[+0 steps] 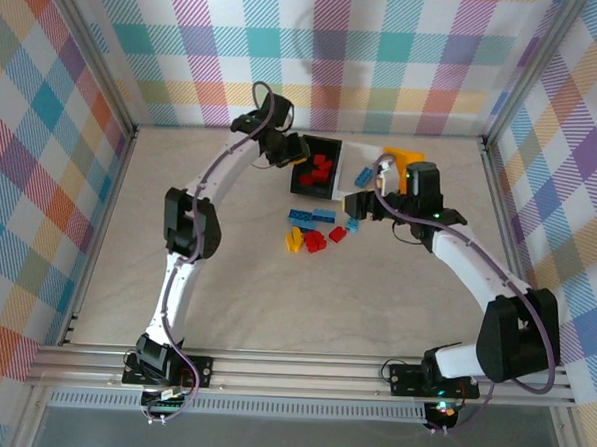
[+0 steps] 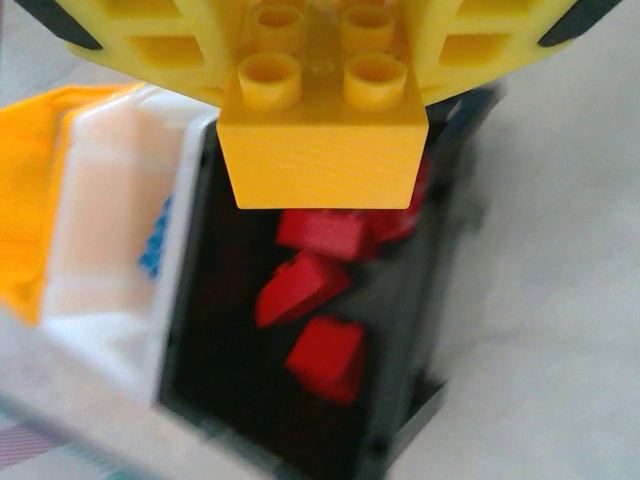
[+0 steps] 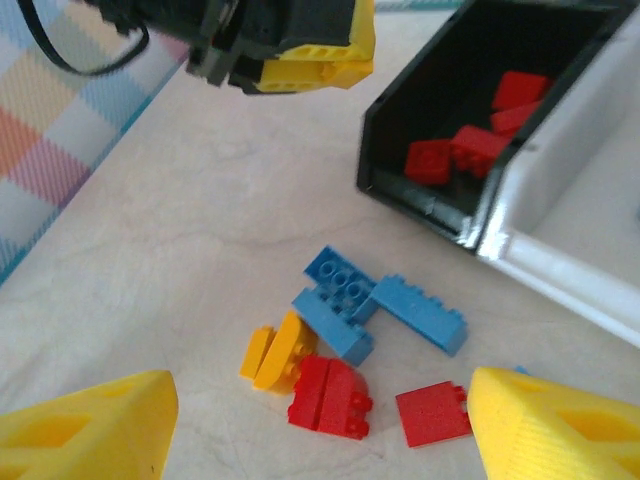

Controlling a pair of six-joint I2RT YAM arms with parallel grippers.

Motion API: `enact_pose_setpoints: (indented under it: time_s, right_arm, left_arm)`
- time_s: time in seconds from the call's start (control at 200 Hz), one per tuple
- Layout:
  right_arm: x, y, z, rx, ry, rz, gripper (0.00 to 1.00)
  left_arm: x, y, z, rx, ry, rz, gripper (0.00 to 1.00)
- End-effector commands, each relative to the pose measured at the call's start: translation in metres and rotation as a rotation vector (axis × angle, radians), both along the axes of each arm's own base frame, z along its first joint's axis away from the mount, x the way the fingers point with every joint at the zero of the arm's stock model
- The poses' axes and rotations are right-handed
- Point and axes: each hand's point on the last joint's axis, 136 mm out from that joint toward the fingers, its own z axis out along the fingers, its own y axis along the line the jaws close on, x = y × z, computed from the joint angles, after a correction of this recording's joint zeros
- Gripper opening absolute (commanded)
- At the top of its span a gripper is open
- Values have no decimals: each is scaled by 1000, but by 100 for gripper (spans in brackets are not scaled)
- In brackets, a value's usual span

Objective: Sort the legos into containers by color

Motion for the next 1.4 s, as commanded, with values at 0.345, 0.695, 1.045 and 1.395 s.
enact_pose_setpoints:
  time_s: [0.345,0.695,1.045,1.395]
  right_arm:
    - [51,-77,-1,235,282,-400,73]
    - [76,-63,-14,263,302,-300,63]
    - [83,-65,-20,231,202,-286,56]
    - [53,-48,-23,131,207,-201,56]
  left_arm:
    - [-23,-172,31,-523,-10,-256,36]
    - [-57,-195,29,-545,105,-294,36]
    - [-89,-184,20,-538,381,-205,35]
    - [-83,-180,54,-636,454,-103,35]
